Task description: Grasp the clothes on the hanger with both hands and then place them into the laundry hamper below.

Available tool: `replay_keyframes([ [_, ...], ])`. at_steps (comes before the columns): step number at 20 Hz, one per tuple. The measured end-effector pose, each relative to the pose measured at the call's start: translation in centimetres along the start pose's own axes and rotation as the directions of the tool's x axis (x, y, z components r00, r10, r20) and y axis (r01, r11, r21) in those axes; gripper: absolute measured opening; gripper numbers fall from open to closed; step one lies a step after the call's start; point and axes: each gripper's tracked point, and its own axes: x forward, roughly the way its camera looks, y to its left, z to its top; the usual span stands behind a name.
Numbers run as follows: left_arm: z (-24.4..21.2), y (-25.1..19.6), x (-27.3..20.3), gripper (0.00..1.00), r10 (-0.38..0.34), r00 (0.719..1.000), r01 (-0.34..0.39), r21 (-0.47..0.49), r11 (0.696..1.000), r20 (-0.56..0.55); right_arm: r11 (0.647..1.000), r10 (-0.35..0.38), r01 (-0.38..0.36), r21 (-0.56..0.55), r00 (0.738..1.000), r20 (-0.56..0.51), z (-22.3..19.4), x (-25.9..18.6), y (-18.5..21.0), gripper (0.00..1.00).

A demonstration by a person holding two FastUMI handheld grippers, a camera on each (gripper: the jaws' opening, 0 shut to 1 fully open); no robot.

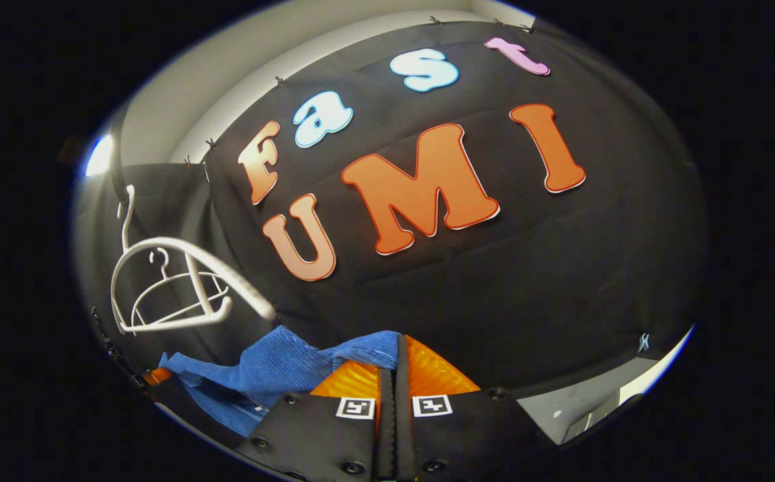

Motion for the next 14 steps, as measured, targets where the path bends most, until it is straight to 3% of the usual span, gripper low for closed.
replay_keyframes([
  [4, -0.7, -1.1, -1.8, 0.0, 0.031, 0.999, -0.032, 0.034, 0.999, 0.035, 0.992, -0.054, 0.058, -0.11, 0.998, 0.032, -2.0, -2.8, 0.7, 0.07],
  [8, -0.3, -3.6, -4.4, 0.0, 0.025, 0.996, -0.029, 0.048, 0.998, 0.085, 0.975, -0.054, 0.071, -0.21, 0.995, 0.085, -2.8, -6.9, 2.6, 0.07],
  [14, -2.0, -10.6, -7.1, 0.0, -0.068, 0.988, 0.053, 0.113, 0.992, 0.135, 0.964, -0.001, 0.031, -0.265, 0.993, 0.115, -6.3, -12.1, 6.8, 0.07],
])
